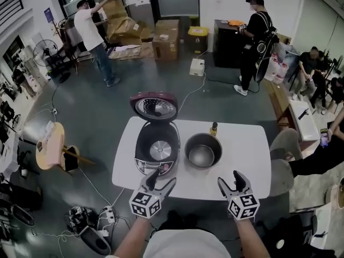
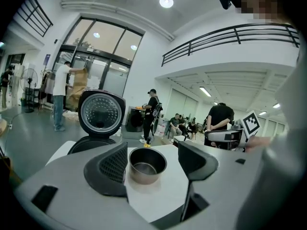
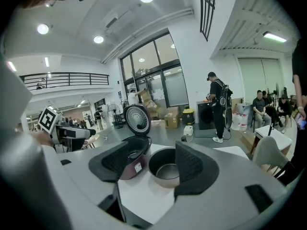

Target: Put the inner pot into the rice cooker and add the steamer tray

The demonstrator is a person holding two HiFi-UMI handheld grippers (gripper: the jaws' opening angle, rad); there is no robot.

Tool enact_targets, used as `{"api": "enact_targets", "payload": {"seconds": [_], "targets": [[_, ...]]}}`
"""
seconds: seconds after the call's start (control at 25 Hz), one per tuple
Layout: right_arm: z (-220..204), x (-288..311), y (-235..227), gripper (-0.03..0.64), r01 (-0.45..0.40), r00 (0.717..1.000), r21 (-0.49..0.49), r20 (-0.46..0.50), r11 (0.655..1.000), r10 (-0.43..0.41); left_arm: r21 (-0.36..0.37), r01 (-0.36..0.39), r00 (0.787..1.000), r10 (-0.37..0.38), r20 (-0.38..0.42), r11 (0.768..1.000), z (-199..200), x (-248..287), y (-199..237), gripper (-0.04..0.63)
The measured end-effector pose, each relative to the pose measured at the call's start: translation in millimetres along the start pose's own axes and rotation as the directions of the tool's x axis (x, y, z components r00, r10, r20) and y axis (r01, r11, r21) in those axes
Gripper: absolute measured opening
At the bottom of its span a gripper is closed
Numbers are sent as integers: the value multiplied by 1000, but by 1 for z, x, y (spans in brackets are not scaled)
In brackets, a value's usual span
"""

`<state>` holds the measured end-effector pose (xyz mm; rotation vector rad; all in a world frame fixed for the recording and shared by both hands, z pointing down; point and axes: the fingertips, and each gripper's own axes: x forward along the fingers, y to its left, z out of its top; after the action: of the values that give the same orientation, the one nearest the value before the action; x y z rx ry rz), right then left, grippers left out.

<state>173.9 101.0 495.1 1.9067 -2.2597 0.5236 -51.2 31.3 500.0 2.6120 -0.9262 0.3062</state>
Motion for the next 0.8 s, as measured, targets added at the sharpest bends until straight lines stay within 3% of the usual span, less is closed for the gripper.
{"api": "enact_targets", "payload": {"seconds": [0.36, 0.8], "targets": [[4, 43, -10, 316, 26, 999, 4, -26, 1000, -26, 20, 28, 999, -28, -20, 999, 9, 38, 30, 333], [15, 97, -19, 316, 112, 993, 16, -45, 994, -111, 26, 134, 988, -131, -77, 991, 19, 89, 67, 336]]}}
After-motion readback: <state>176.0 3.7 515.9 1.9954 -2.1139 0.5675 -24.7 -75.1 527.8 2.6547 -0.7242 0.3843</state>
